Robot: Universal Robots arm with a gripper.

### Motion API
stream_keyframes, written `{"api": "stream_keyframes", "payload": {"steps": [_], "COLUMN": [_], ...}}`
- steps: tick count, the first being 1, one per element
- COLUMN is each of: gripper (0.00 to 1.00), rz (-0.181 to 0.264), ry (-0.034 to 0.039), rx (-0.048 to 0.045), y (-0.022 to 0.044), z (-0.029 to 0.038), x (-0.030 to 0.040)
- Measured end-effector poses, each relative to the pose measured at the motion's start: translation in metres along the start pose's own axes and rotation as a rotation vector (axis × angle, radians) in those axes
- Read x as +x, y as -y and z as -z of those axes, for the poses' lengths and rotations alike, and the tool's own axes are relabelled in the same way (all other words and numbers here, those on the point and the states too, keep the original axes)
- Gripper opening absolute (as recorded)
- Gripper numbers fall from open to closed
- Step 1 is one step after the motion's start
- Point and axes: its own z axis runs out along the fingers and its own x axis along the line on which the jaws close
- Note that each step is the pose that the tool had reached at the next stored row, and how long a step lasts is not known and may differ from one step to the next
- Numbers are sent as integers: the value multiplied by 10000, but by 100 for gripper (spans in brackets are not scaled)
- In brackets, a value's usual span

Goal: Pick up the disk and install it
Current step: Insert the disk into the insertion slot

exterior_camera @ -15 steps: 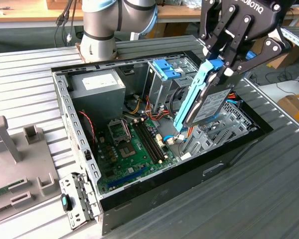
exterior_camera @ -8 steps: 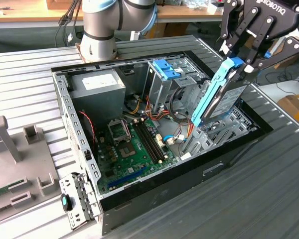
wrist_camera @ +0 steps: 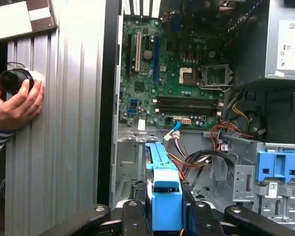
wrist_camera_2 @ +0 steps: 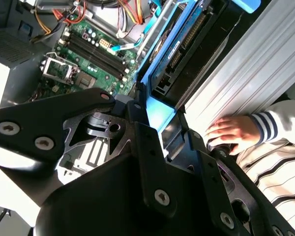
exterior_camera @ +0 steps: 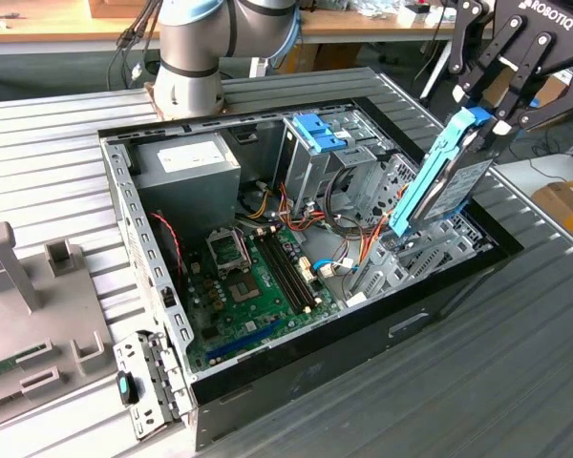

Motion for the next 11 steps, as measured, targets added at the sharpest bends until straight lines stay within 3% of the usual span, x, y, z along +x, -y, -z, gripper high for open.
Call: {"api": "stream_keyframes", "payload": {"steps": [11], "gripper": [36], "rz": [-335], "ry": [3], "rx": [6], "y": [26], "z": [-105], "x": [4]}}
